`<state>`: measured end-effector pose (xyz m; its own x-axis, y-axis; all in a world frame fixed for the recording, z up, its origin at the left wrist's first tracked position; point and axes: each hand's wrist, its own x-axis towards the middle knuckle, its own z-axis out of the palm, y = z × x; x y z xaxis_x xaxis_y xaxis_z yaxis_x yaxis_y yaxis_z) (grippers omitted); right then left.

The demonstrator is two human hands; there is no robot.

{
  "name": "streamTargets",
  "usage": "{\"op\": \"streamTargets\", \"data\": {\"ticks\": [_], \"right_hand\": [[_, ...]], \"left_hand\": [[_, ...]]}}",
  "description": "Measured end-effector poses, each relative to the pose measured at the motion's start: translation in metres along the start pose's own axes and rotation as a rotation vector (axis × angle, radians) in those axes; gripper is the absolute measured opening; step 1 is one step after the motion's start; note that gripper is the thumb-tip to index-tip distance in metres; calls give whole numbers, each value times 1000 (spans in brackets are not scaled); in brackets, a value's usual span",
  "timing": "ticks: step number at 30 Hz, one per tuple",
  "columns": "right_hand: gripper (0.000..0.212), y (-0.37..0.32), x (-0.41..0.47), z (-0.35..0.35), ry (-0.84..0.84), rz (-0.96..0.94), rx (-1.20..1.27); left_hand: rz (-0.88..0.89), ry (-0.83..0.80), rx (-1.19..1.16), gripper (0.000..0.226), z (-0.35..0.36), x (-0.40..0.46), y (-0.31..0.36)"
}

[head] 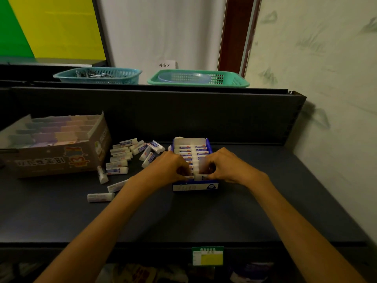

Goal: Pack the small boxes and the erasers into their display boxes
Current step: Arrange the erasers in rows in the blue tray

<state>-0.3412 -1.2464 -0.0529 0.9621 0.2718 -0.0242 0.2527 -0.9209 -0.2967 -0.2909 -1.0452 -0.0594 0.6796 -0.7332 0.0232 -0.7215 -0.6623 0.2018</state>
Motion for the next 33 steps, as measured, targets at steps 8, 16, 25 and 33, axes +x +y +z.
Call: {"op": "streamTargets", "data": {"ticks": [8,16,25,33], "right_hand": [[28,-1,0,-4,-37,-3,23],[23,-1,4,-3,-52,16,-31],[22,-5,5,-8,-83,25,-71],[35,-22,5,-28,43,4,-27]], "left_hand": [[-5,-1,-22,23,-4,-2,0],[-17,-25,-60,23,-5,2,-1],[-6,-71,-74,22,-6,7,-6],[-8,27,-116,33,-32,-3,-13]]}}
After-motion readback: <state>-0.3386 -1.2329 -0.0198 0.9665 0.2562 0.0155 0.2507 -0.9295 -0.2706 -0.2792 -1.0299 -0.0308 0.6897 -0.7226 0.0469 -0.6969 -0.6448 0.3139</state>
